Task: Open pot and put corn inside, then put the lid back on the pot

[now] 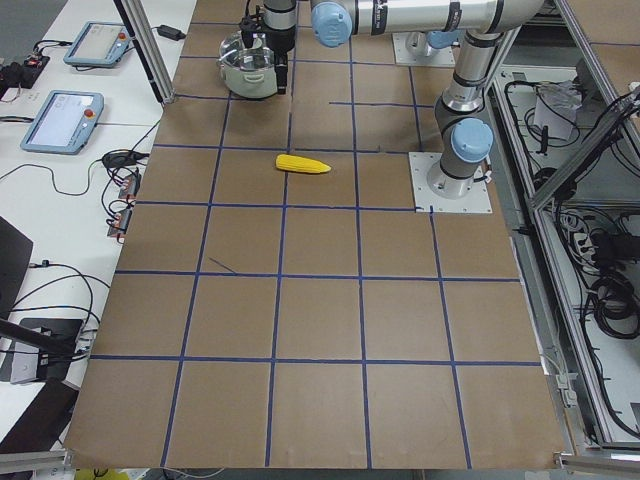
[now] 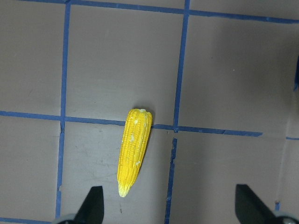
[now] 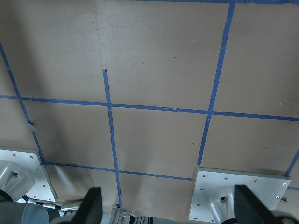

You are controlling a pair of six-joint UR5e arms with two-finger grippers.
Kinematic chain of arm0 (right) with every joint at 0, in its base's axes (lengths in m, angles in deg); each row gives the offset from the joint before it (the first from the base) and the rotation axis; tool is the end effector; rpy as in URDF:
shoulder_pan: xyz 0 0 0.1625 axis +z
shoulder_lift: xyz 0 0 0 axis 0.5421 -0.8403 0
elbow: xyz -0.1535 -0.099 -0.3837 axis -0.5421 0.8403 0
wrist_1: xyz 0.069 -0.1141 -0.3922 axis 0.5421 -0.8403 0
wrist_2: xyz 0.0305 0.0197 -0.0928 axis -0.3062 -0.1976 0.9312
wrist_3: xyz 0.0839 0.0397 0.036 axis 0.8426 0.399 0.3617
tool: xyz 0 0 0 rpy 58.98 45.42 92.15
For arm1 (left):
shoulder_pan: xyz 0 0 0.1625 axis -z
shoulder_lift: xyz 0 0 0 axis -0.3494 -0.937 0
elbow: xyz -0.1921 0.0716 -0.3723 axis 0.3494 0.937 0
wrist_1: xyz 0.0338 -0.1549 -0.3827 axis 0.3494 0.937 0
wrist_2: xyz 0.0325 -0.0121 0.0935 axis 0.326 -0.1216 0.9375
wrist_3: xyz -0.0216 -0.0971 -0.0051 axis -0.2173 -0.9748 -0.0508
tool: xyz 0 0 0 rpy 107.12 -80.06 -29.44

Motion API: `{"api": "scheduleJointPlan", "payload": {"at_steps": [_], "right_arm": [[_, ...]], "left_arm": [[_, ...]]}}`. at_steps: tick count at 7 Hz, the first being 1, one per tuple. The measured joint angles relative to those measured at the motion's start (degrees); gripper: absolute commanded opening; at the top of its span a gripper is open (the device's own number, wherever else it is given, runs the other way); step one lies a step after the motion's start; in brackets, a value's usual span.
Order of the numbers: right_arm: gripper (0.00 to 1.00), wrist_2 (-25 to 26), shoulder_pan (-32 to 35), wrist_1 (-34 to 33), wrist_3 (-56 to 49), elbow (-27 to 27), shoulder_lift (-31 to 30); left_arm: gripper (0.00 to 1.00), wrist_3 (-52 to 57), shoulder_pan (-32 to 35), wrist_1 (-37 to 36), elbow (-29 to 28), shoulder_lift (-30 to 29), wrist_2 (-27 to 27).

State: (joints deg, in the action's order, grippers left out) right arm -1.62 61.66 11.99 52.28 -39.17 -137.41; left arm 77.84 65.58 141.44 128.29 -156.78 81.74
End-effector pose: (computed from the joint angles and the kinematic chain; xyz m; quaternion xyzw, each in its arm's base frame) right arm 0.1916 -0.5479 0.4972 -0.0240 0.9732 0.2194 0.0651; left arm -0.0954 -0.5464 0.4748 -0.0478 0.9985 -0.0273 0.0018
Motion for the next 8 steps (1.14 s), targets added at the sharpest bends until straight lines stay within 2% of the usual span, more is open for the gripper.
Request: {"api": "scheduleJointPlan", "payload": {"at_steps": [8], "right_arm": [[1.00, 0.55, 0.16, -0.54, -0.05, 0.08, 0.26]], "left_arm": [[1.00, 0.26, -0.05, -0.32, 0.71, -0.16, 0.37]]}}
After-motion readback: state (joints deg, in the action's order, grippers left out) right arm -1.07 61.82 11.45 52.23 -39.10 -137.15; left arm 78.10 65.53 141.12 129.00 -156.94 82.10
